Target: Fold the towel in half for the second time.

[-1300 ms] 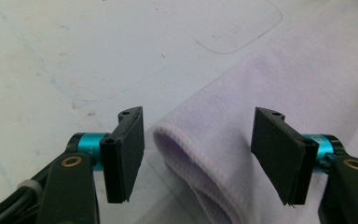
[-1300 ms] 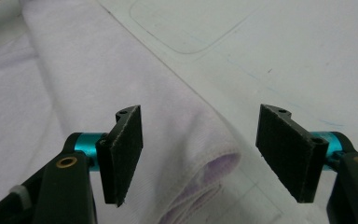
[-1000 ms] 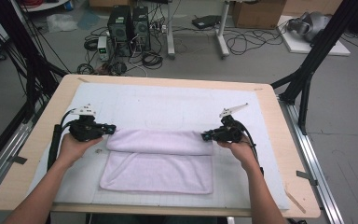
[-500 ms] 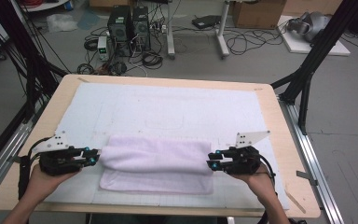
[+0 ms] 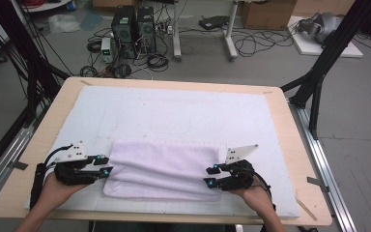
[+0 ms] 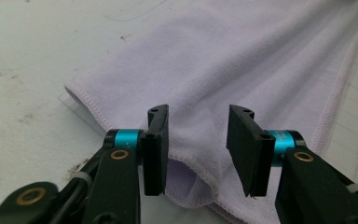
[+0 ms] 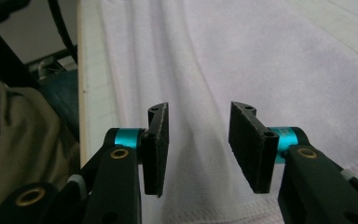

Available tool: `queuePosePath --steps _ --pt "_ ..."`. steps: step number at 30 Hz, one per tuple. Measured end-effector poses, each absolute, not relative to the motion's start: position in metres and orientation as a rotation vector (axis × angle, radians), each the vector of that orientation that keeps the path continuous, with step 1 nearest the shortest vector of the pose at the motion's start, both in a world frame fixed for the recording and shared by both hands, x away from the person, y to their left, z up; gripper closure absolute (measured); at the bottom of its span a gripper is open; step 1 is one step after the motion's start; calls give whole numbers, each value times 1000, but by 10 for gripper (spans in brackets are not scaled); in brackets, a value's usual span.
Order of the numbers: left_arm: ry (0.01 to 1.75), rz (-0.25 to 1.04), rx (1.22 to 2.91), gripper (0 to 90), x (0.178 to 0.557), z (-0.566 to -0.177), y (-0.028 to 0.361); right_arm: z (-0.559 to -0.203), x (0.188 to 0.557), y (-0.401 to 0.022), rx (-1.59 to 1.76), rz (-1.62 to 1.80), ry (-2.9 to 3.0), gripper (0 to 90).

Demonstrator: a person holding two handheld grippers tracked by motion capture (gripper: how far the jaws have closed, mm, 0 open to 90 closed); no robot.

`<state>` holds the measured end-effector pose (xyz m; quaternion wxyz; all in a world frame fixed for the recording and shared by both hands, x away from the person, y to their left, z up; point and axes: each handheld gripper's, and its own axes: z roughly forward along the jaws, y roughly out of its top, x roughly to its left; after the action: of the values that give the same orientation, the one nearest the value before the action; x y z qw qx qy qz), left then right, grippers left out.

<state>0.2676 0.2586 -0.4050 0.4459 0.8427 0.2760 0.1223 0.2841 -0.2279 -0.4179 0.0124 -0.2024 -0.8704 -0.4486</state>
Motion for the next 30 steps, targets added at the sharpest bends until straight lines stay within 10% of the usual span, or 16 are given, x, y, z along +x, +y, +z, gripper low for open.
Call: queuePosePath --steps 7,10,19,30 --pt "701 318 2161 616 278 -410 249 -421 287 -221 -618 -1355 -2718 593" --pt "754 348 2215 797 289 -423 248 -427 290 -216 -591 -1236 -2777 741" --pt "798 368 2183 660 293 -420 258 -428 299 -222 -669 -1253 -2809 716" --pt "681 290 2180 753 280 -416 253 -403 278 -227 -623 -1456 -2815 712"
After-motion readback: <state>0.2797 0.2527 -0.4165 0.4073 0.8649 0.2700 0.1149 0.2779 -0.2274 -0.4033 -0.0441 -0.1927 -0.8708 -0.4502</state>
